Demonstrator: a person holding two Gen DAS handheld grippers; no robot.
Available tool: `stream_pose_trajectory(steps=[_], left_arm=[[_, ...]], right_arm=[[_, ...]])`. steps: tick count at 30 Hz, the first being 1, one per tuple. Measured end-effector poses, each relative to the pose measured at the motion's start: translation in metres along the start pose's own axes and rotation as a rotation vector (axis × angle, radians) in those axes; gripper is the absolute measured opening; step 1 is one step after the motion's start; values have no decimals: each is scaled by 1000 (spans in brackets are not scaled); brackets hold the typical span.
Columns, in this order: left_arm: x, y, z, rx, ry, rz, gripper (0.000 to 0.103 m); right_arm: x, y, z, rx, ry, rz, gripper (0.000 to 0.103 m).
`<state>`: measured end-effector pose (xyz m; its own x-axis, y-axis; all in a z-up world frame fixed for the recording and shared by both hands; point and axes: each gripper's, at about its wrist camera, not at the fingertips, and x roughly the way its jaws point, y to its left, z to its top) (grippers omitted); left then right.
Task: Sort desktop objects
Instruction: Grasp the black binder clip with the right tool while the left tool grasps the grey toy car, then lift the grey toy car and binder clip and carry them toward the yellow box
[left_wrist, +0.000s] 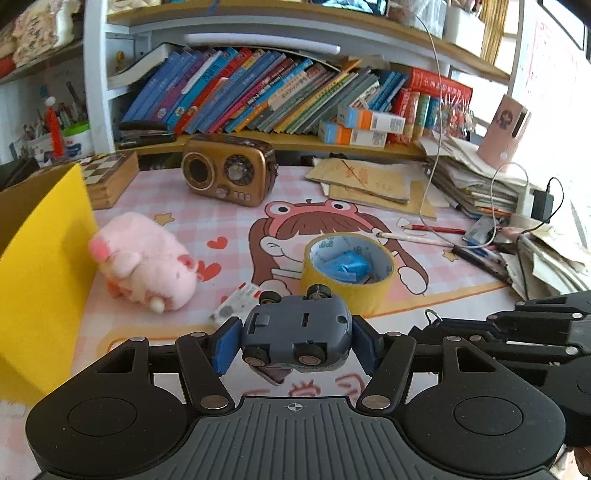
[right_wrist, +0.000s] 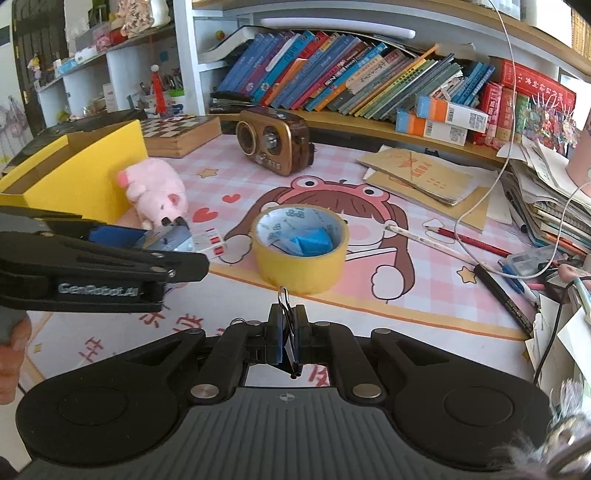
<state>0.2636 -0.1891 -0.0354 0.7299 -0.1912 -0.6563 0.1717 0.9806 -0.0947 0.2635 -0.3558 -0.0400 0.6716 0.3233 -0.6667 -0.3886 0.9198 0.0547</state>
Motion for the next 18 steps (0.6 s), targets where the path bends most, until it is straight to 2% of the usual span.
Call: stream_pose_trajectory(steps=[9, 18], left_arm=[[-43, 22, -22, -88, -16, -11, 64], [-81, 46, -46, -122, -32, -25, 64]], right_arm=[[-21, 25, -6, 12, 19, 33, 5], [-41, 69, -19, 4, 21, 37, 5]])
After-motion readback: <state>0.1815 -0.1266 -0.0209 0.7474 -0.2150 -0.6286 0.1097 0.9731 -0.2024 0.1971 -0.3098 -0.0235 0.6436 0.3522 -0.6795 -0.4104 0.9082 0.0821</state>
